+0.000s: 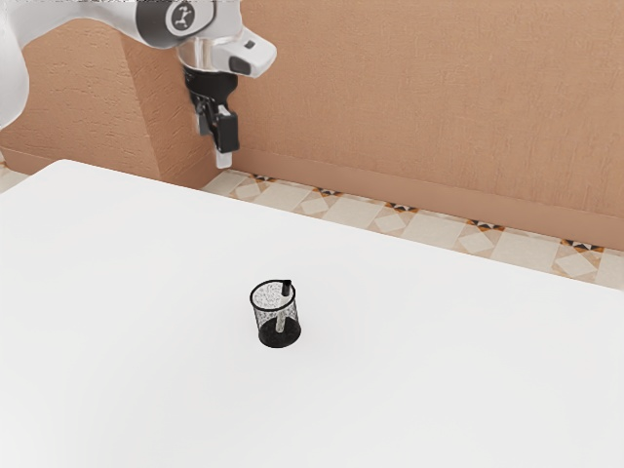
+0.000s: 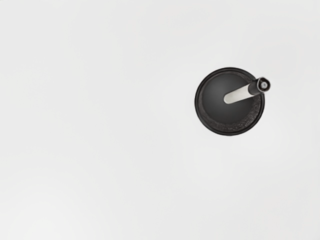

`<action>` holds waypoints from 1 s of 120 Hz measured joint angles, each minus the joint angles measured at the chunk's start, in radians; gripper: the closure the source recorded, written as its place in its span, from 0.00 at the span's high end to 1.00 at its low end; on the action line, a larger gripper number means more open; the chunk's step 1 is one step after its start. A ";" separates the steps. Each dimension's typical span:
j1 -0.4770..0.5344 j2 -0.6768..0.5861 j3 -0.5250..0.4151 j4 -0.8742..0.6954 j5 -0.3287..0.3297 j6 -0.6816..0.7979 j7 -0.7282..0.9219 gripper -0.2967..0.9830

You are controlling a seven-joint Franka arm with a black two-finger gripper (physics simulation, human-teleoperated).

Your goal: Take the marker out of the pen holder and place it to the left of the pen holder.

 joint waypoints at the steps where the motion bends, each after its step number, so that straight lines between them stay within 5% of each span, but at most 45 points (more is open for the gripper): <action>1: 0.000 0.001 0.000 0.000 0.000 0.000 0.001 0.77; 35: -0.040 0.031 -0.003 -0.002 -0.026 0.000 0.042 0.77; 120: -0.180 0.337 0.074 -0.080 -0.016 -0.009 0.041 0.77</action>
